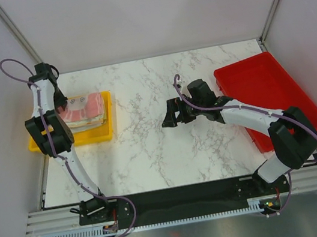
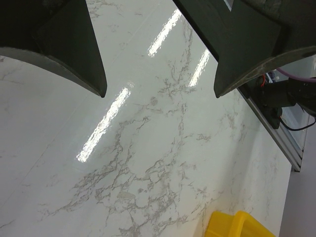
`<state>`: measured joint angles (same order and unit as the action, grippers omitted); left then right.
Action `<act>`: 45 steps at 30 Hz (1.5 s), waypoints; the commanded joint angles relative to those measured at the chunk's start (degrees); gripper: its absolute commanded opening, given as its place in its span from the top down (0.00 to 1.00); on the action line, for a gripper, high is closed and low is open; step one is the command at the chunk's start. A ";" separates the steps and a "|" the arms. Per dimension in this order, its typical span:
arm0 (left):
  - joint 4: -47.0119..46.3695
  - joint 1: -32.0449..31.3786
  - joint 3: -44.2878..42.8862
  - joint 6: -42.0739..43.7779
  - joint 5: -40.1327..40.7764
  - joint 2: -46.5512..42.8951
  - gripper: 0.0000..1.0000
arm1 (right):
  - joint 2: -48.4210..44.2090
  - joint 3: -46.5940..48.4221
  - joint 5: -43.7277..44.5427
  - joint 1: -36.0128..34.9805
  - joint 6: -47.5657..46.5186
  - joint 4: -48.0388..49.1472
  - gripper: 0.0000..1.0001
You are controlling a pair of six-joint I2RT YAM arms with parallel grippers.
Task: Fold and stack the towels
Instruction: Neatly place the folded towel into the bin
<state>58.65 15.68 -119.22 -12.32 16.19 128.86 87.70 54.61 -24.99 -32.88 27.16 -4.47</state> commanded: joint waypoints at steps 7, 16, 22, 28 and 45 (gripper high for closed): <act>-1.96 -0.21 -0.94 -1.75 -3.43 -4.22 0.58 | 0.28 1.99 -0.41 0.19 -0.70 1.83 0.02; -2.23 -1.26 1.43 -4.03 -18.64 -16.70 0.13 | -6.47 1.20 5.21 1.67 -2.63 -2.20 0.02; -5.11 -11.79 10.82 -4.91 -26.90 -27.58 0.11 | -11.92 4.88 12.60 4.75 -0.71 -10.11 0.02; -17.73 -32.98 23.83 -4.72 -33.64 -43.47 0.00 | -21.32 6.38 19.81 6.16 3.42 -14.16 0.02; -41.51 -40.82 53.83 -10.88 -45.10 -67.42 0.00 | -37.86 6.04 23.50 6.08 0.62 -16.89 0.02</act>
<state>21.12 -25.21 -66.83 -20.88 -27.64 61.56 51.68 59.46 -3.49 -26.83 28.95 -20.88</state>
